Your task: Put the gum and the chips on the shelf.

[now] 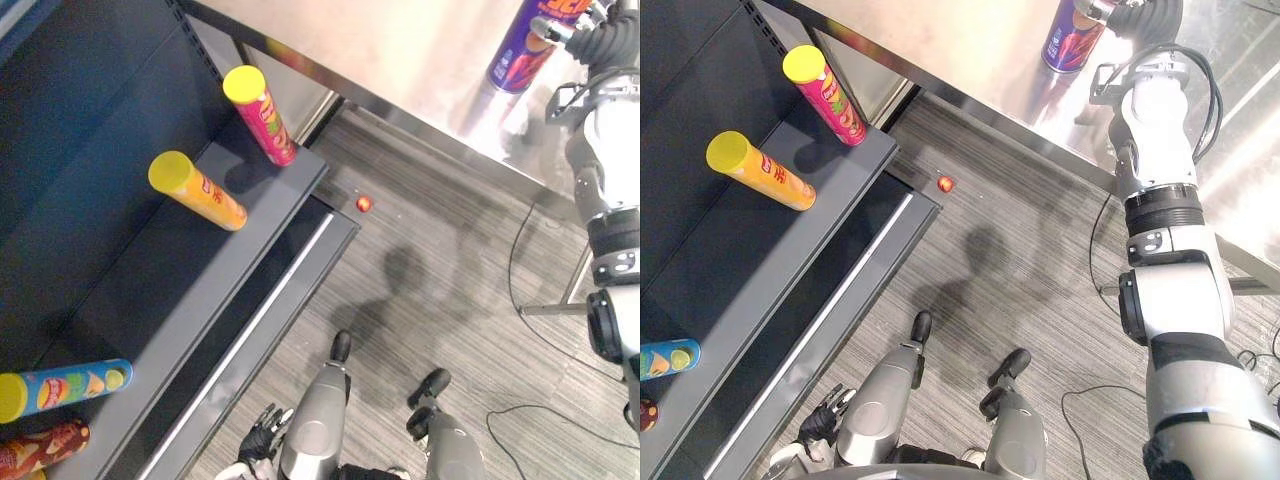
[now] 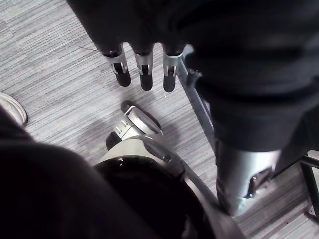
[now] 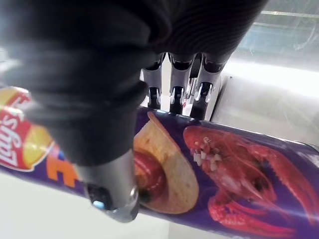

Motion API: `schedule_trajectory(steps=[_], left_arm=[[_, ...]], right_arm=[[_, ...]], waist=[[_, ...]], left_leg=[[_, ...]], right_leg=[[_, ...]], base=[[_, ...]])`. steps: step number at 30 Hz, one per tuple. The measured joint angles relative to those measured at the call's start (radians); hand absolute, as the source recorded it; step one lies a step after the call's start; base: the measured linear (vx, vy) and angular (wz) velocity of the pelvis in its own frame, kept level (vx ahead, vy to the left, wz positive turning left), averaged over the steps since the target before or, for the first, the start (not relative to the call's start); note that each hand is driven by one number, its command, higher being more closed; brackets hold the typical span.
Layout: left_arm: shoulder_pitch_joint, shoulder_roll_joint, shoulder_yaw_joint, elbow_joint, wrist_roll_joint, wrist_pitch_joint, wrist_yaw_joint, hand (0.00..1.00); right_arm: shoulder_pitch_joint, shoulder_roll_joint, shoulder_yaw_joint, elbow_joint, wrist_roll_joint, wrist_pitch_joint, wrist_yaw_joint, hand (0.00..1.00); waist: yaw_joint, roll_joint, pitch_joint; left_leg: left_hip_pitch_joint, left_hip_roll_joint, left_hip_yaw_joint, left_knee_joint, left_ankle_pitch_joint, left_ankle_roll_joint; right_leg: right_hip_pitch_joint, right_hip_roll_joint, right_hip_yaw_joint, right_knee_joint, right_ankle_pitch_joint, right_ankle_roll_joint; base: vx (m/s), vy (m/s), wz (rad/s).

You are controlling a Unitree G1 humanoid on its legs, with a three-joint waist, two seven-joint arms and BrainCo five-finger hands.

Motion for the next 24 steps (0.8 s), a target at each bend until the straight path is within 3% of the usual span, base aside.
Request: schedule_trajectory(steps=[10, 18, 22, 24], left_arm=[[0.000, 0.001, -0.006, -0.001, 0.000, -0.001, 0.001, 0.00], [0.001, 0.002, 0.002, -0.003, 0.000, 0.020, 0.010, 0.00], [0.012, 0.017, 0.019, 0.003, 0.003, 0.047, 0.026, 0.00], [0.038, 0.020, 0.054, 0.011, 0.017, 0.054, 0.028, 0.00]], right_arm=[[0.030, 0.015, -0.001, -0.003, -0.004, -0.047, -0.001, 1.00], [0.195, 0.047, -0.083, -0.340, -0.057, -0.047, 0.007, 1.00], [0.357, 0.115, -0.136, -0.588, -0.059, -0.041, 0.050, 1.00], [0.503, 0.178, -0.138, -0.707, -0.059, -0.015, 0.098, 1.00]], waist=[[-0.002, 0.001, 0.000], [-0.015, -0.003, -0.002], [-0.043, -0.044, -0.035], [-0.064, -0.088, -0.090]], left_leg=[[0.019, 0.003, 0.010, -0.017, 0.012, -0.001], [0.071, 0.006, 0.029, -0.058, 0.020, -0.003], [0.113, 0.010, 0.062, -0.097, 0.020, -0.004], [0.143, 0.015, 0.089, -0.122, 0.018, -0.007]], right_leg=[[-0.001, -0.001, 0.011, 0.011, -0.002, -0.004], [0.019, 0.002, 0.036, 0.009, -0.002, -0.004], [0.034, 0.009, 0.061, -0.008, -0.002, -0.004], [0.036, 0.018, 0.091, -0.019, -0.002, -0.004]], base=[[0.00, 0.007, -0.02], [0.02, 0.005, -0.08], [0.05, -0.001, -0.17], [0.09, -0.011, -0.38]])
